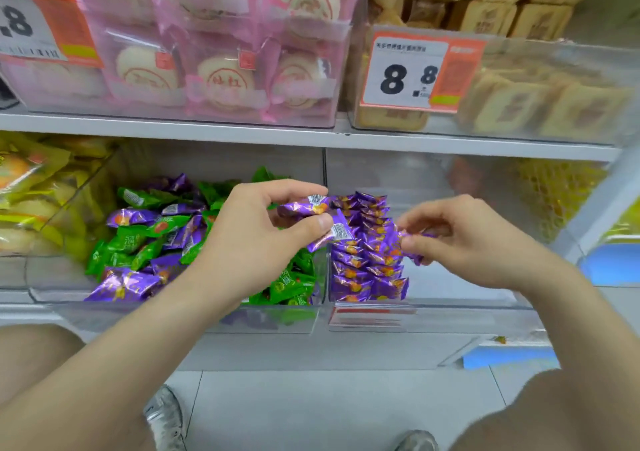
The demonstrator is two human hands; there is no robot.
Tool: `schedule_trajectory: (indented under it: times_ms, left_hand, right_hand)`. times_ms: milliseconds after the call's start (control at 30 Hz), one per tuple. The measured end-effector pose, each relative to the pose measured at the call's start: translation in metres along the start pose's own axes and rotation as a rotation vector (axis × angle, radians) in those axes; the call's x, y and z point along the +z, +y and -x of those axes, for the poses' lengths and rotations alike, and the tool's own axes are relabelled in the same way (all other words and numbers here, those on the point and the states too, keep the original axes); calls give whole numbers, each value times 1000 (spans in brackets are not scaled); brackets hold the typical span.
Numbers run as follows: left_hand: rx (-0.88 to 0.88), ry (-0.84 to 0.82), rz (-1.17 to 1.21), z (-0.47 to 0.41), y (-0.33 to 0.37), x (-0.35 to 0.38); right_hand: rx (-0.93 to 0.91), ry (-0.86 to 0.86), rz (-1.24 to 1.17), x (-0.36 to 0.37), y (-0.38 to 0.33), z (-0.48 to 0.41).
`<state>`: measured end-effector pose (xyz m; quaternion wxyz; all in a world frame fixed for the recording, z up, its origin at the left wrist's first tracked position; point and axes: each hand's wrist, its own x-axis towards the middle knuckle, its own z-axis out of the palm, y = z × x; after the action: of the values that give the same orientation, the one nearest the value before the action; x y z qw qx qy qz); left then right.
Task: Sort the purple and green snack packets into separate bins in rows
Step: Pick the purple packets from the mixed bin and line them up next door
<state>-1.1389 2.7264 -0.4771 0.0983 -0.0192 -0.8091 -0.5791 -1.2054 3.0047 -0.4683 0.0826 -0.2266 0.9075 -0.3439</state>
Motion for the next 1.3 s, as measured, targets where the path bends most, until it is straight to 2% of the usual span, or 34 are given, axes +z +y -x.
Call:
schedule_trajectory:
  times_ms: [67, 167, 267, 533, 900, 1000, 1067, 1133, 1200, 1233, 1300]
  left_hand:
    - [5, 1, -3, -1, 0, 9]
    - [17, 11, -56, -3, -2, 18]
    - [69, 45, -163, -6, -6, 24]
    - [149, 36, -276, -7, -4, 31]
    - [248, -32, -326, -2, -5, 30]
    - [254, -36, -323, -1, -5, 29]
    - [246, -30, -308, -1, -5, 29]
    - [232, -36, -289, -1, -2, 30]
    - [224, -54, -270, 0, -1, 34]
    - [220, -66, -257, 0, 1, 35]
    - [211, -98, -235, 1, 2, 39]
  right_hand:
    - [36, -95, 151, -1, 17, 3]
    - [67, -187, 200, 5, 28, 6]
    - [84, -224, 186, 10, 31, 2]
    - [32, -319, 350, 27, 34, -14]
    - [-13, -263, 491, 36, 36, -16]
    - [-3, -259, 420, 31, 39, -18]
    - [-59, -137, 298, 25, 33, -17]
    - [-115, 34, 61, 20, 20, -12]
    - [-153, 82, -284, 18, 0, 0]
    - [-186, 81, -366, 21, -9, 7]
    - [-278, 97, -308, 30, -20, 16]
